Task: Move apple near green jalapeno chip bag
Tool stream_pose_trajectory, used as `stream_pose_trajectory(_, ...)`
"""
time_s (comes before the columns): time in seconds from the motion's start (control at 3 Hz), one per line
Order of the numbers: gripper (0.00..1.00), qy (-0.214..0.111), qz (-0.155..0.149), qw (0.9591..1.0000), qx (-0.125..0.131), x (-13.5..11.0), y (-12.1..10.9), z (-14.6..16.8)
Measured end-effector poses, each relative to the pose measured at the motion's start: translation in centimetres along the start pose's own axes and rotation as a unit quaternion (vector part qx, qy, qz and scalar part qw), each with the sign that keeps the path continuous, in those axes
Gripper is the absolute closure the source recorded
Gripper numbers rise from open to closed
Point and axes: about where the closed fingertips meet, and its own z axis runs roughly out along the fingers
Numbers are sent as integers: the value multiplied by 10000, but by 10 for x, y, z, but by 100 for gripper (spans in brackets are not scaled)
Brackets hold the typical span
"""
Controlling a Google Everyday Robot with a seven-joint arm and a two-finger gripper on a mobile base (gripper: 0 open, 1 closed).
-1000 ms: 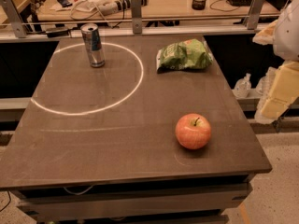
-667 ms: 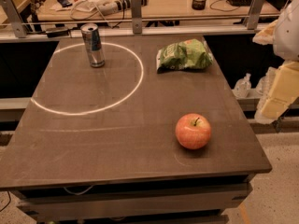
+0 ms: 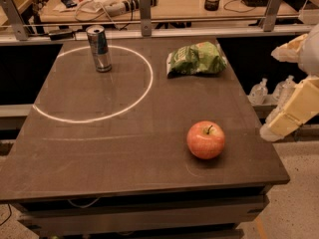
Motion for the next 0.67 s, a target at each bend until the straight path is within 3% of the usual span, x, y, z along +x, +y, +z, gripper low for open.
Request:
stream_pose_trajectory(0.33,0,-683,249,9973,-123,-10,19,14)
stream_pose_trajectory(0.67,0,-1199,174,9926,-118,-24,30,36)
